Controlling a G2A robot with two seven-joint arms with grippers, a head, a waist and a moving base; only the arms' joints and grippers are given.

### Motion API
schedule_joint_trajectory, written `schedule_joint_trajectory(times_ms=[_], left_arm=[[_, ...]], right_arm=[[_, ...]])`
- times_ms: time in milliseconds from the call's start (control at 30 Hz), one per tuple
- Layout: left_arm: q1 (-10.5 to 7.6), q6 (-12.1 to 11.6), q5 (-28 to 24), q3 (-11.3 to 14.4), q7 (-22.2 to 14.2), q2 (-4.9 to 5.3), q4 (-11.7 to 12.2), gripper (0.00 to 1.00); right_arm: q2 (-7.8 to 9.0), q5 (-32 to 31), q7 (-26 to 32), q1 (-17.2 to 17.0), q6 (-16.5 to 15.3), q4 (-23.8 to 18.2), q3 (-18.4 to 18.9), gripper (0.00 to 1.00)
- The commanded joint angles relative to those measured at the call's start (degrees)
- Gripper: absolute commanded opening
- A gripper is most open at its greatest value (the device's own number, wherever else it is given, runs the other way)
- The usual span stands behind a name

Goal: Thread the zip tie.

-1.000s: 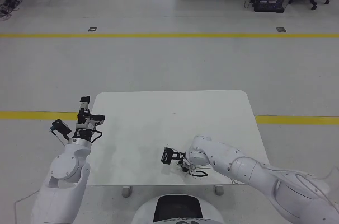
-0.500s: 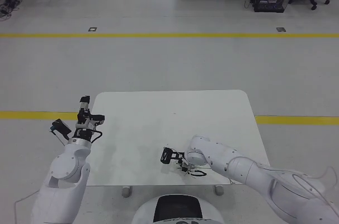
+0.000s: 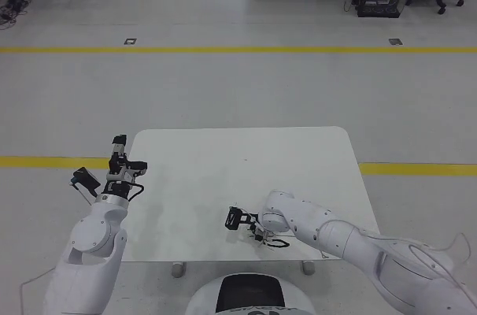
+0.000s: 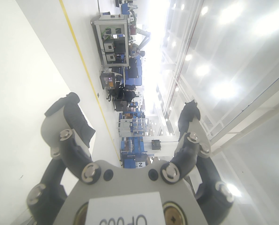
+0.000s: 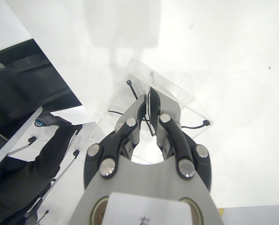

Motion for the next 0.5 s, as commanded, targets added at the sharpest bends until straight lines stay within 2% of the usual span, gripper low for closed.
schedule_joint_trajectory(times_ms=[0, 133, 467], left_arm=[[0.00, 0.0, 0.0, 0.0, 0.0, 0.00, 0.0, 1.00], [0.00, 0.0, 0.0, 0.0, 0.0, 0.00, 0.0, 1.00], [0.00, 0.0, 0.0, 0.0, 0.0, 0.00, 0.0, 1.00]], right_arm=[[0.02, -0.1, -0.1, 0.1, 0.0, -0.1, 0.0, 0.13], [0.26, -0.2, -0.6, 0.3, 0.0, -0.3, 0.0, 0.13], [0.77, -1.8, -2.4, 0.1, 0.0, -0.3, 0.1, 0.20]])
